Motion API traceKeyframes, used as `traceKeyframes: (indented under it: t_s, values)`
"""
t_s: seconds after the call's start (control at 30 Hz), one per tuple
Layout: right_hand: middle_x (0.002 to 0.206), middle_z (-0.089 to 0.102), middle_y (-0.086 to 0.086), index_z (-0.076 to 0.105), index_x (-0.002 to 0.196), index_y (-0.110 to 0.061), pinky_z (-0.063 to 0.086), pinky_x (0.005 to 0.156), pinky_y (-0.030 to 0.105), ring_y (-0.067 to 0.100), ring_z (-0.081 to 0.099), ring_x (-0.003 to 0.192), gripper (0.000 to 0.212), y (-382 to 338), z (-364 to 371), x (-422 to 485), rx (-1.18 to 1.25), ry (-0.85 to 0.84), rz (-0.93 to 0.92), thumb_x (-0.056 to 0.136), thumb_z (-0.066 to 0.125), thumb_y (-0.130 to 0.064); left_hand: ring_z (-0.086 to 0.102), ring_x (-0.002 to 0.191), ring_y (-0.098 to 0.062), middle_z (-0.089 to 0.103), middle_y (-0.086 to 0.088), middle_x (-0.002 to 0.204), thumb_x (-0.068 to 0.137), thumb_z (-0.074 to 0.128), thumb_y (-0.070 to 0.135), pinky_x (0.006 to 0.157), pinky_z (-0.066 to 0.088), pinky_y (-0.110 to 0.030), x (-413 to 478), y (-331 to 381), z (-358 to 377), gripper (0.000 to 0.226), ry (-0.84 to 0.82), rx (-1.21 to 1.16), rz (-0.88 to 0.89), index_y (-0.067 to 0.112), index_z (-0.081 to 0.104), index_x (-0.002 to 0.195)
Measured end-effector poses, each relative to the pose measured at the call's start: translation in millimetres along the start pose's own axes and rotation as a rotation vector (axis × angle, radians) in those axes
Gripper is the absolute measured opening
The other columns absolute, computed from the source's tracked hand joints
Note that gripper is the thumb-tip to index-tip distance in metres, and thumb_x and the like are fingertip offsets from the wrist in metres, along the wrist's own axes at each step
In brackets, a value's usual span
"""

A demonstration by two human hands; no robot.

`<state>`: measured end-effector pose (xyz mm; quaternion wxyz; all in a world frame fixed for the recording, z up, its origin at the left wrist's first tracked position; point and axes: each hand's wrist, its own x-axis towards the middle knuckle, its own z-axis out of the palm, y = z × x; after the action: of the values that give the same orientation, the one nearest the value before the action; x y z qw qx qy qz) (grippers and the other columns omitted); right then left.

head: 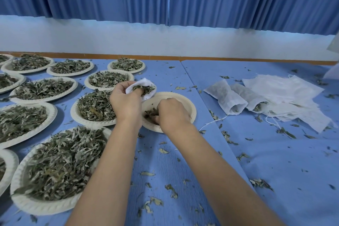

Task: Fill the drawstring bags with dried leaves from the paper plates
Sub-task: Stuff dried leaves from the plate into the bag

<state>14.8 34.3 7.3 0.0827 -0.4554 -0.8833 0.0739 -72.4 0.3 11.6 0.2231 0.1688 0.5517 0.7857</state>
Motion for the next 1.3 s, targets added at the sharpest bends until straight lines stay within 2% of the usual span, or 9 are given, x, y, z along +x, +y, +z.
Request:
traceKeyframes:
  t_s: [0.17,0.27,0.43,0.67,0.73,0.9,1.03,1.13,1.3]
  values:
    - [0.061,0.028,0.003,0.030,0.056,-0.011,0.015,0.044,0.027,0.024,0.034,0.069,0.039,2,4,-6,-0.037,0.051,-0.075,0.084,0.052,0.007,0.065,0.087,-0.039,0.064,-0.012,0.089,0.082,0.063,-0.005,0.077,0.056,-0.047,1,-3,2,0.027,-0.006,0.068,0.012,0.021,0.057,0.077]
    - [0.061,0.033,0.004,0.044,0.061,-0.005,0.017,0.044,0.026,0.025,0.037,0.068,0.026,6,8,-4,0.029,0.080,-0.066,0.083,0.051,0.006,0.065,0.092,-0.042,0.065,-0.012,0.090,0.081,0.065,-0.004,0.081,0.054,-0.055,-3,-1,5,0.026,-0.011,0.082,0.020,0.021,0.057,0.078]
    - [0.073,0.060,0.020,0.068,0.074,0.003,0.033,0.054,0.028,0.026,0.047,0.068,0.020,20,7,2,0.329,0.106,0.022,0.082,0.050,0.005,0.057,0.073,-0.018,0.057,0.001,0.080,0.082,0.065,-0.001,0.074,0.051,-0.038,-8,2,8,0.026,-0.088,0.100,0.080,0.024,0.056,0.081]
    - [0.057,0.065,-0.002,0.074,0.085,-0.003,0.046,0.052,0.017,0.004,0.055,0.041,0.005,61,-29,4,1.071,-0.040,0.227,0.081,0.072,-0.005,0.050,0.075,-0.016,0.053,0.000,0.082,0.089,0.051,0.001,0.075,0.043,-0.032,-14,6,14,0.022,-0.222,0.047,0.028,0.022,0.057,0.084]
    - [0.066,0.070,-0.001,0.073,0.083,-0.003,0.055,0.065,0.020,0.009,0.062,0.054,0.003,66,-40,0,1.090,-0.111,0.162,0.080,0.073,-0.002,0.047,0.071,-0.014,0.050,0.001,0.078,0.091,0.053,0.003,0.074,0.041,-0.033,-15,3,16,0.020,-0.241,0.119,0.079,0.022,0.058,0.087]
    - [0.061,0.070,-0.003,0.074,0.083,0.000,0.053,0.056,0.012,0.007,0.065,0.055,0.009,63,-60,-9,0.926,-0.216,0.136,0.082,0.066,0.004,0.045,0.062,-0.009,0.048,0.002,0.073,0.092,0.054,0.003,0.066,0.041,-0.027,-16,-4,18,0.015,-0.254,0.193,0.150,0.016,0.060,0.097]
    - [0.089,0.063,0.030,0.057,0.113,0.019,0.056,0.066,0.020,0.005,0.063,0.047,0.032,60,-62,-8,0.852,-0.233,0.225,0.082,0.058,0.009,0.040,0.048,0.002,0.045,0.004,0.067,0.092,0.056,0.006,0.052,0.036,-0.016,-17,-6,17,0.011,-0.272,0.232,0.166,0.014,0.062,0.096]
    - [0.071,0.050,0.013,0.064,0.084,0.003,0.052,0.054,0.016,0.006,0.061,0.042,0.007,57,-63,-7,0.883,-0.244,0.293,0.083,0.060,0.008,0.042,0.045,0.006,0.048,0.003,0.068,0.090,0.057,0.005,0.048,0.034,-0.008,-19,-6,16,0.012,-0.302,0.263,0.166,0.015,0.063,0.087]
    - [0.058,0.052,0.006,0.058,0.069,0.001,0.054,0.052,0.017,0.007,0.058,0.043,0.016,59,-61,-4,0.999,-0.167,0.344,0.081,0.062,0.010,0.050,0.063,-0.001,0.062,-0.005,0.078,0.087,0.059,0.003,0.061,0.039,-0.013,-23,-7,16,0.020,-0.406,0.303,0.142,0.018,0.067,0.076]
